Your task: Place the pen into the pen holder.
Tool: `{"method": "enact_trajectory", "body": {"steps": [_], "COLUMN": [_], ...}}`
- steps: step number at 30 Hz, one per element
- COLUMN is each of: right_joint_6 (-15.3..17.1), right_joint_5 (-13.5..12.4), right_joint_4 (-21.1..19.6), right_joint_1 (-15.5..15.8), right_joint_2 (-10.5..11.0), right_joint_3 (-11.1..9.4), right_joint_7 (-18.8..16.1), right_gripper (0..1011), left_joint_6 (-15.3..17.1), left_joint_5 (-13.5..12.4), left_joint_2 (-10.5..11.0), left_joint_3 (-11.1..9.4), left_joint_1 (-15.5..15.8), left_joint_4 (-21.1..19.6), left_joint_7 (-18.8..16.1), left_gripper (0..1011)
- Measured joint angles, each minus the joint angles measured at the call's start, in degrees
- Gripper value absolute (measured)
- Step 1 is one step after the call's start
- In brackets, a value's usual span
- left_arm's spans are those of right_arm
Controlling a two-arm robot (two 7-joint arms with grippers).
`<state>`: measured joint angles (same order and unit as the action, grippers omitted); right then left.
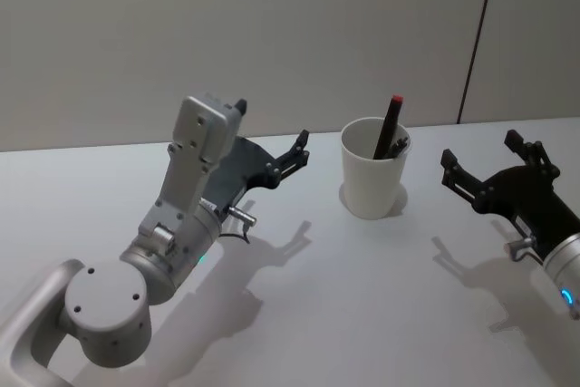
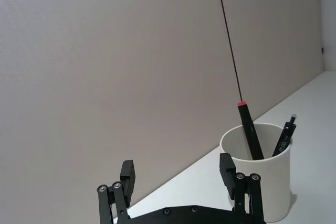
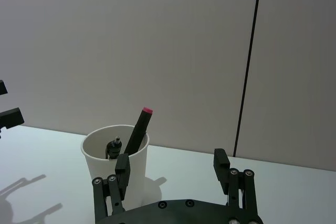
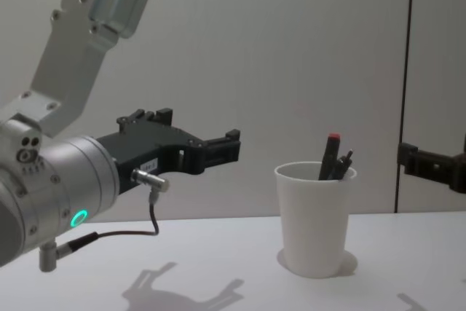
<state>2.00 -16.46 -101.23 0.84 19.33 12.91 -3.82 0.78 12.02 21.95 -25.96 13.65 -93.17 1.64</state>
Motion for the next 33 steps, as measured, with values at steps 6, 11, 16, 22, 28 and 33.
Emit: {"method": "enact_trajectory", "body": {"steps": [6, 11, 16, 22, 28, 33], "right_joint_6": [-0.02, -0.04, -0.05, -0.05, -0.05, -0.05], "right_joint_5": [0.00, 0.00, 0.00, 0.00, 0.00, 0.00], "right_joint_4": [0.00, 0.00, 0.00, 0.01, 0.01, 0.01], "right_joint_1": [0.00, 0.00, 0.00, 0.00, 0.00, 0.00], "right_joint_2": [0.00, 0.00, 0.00, 0.00, 0.00, 0.00], "right_joint_3": [0.03, 0.03, 0.03, 0.03, 0.03, 0.03], "right_joint_7": [0.00, 0.00, -0.01, -0.01, -0.01, -0.01], "right_gripper": [1002, 1002, 1002, 1002, 1002, 1002], "left_joint_6": [0.02, 0.02, 0.02, 0.02, 0.02, 0.02], "left_joint_5": [-0.54, -0.55, -0.55, -0.55, -0.54, -0.54], "left_joint_2": [-0.08, -0.08, -0.07, -0.05, -0.05, -0.05], "left_joint_3": [-0.10, -0.10, -0.10, -0.09, -0.06, -0.06], "left_joint_1": [-0.10, -0.10, -0.09, -0.07, -0.06, -0.06], "left_joint_4": [0.00, 0.00, -0.01, -0.01, -0.01, -0.01], "left_joint_7": [-0.95, -0.99, -1.02, -1.02, -1.02, -1.02], "left_gripper": [1001, 1001, 1001, 1001, 1001, 1001]}}
